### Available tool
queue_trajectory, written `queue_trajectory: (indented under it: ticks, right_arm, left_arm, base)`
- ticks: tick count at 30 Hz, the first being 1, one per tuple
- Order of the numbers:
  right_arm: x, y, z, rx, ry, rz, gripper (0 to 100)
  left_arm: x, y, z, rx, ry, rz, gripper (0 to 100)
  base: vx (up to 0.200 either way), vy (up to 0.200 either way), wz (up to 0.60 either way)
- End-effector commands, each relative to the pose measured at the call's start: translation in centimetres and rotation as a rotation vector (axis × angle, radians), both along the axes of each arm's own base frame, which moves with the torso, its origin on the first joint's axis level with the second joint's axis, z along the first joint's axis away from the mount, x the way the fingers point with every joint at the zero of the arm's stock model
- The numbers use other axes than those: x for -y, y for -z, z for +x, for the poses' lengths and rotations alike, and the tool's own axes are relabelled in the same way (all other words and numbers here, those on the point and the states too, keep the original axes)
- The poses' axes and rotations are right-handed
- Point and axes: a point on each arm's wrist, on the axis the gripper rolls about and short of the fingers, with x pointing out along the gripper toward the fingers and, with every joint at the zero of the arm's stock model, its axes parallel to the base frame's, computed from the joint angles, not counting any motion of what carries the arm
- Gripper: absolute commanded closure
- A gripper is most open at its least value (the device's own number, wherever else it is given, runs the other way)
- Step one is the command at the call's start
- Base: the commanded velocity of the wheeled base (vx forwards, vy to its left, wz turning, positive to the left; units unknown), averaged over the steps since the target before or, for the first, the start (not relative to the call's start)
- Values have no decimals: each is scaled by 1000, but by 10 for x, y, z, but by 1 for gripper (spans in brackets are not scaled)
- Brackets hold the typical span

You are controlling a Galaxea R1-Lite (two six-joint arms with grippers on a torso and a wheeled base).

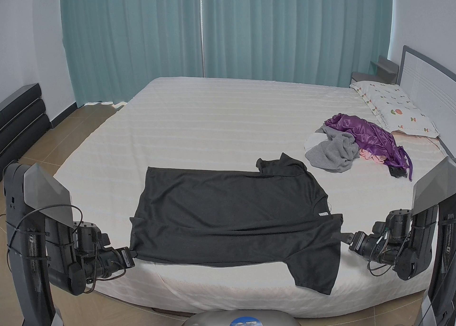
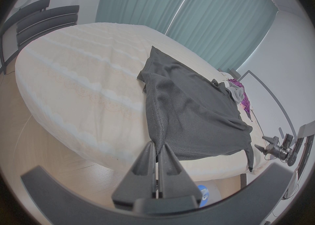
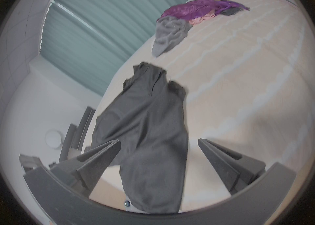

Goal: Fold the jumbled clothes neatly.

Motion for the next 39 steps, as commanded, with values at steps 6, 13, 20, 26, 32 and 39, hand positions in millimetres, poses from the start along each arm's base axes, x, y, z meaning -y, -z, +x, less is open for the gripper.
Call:
queue_trajectory:
  ticks: [6, 13, 20, 26, 32, 39]
  right_arm:
    - [-9, 14, -28, -97, -150, -55, 0]
    - [-17, 22, -24, -99, -170, -64, 0]
    - [-21, 23, -13, -65, -176, -57, 0]
    - [-21, 22, -5, -39, -160, -45, 0]
    - [-23, 22, -4, -38, -159, -39, 0]
    - [-22, 23, -5, -45, -127, -67, 100]
  left_arm:
    - [0, 0, 1, 3, -5, -6, 100]
    - [0, 0, 1, 4, -5, -6, 100]
    - [0, 0, 1, 4, -5, -6, 100]
    - [0, 0, 2, 6, -5, -6, 100]
    - [0, 0, 2, 7, -5, -6, 100]
    - [0, 0, 2, 7, -5, -6, 100]
  base:
    - [0, 0, 0]
    - [0, 0, 0]
    - [0, 0, 0]
    - [0, 0, 0]
    - [0, 0, 0]
    - [0, 0, 0]
